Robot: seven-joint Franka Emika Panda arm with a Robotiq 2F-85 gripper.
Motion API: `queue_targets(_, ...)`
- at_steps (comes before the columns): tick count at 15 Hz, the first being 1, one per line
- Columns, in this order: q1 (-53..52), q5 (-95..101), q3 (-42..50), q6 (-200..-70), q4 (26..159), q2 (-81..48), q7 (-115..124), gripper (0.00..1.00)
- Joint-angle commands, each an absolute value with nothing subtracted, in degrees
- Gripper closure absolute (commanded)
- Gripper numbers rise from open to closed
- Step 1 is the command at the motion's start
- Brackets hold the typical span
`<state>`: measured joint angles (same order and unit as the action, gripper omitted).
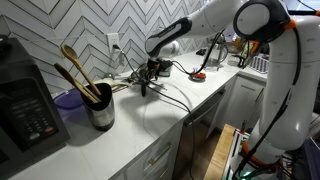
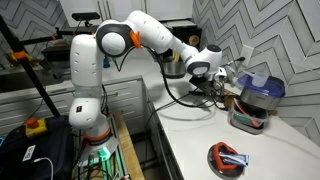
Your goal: Put the ladle in the utensil holder
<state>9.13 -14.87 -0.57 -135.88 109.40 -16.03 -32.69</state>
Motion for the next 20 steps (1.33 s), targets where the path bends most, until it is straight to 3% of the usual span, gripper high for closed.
queue_targets(1,10.89,-16.99,-0.91,-131.95,112.42,-9.50,-35.28,0.99)
queue_targets(5,10.82,-15.74,2.37,-126.18,118.37,0.60,-31.78,0.99)
queue_targets(11,8.74,-20.02,7.32,-129.19,136.23,19.18,-25.17,0.99)
queue_targets(12,8.16,-16.49,7.50,-126.81,127.80,11.03,-26.00,0.94)
queue_targets(20,7.23,-18.00,8.75,-128.14,135.03,18.46,-25.01,0.94)
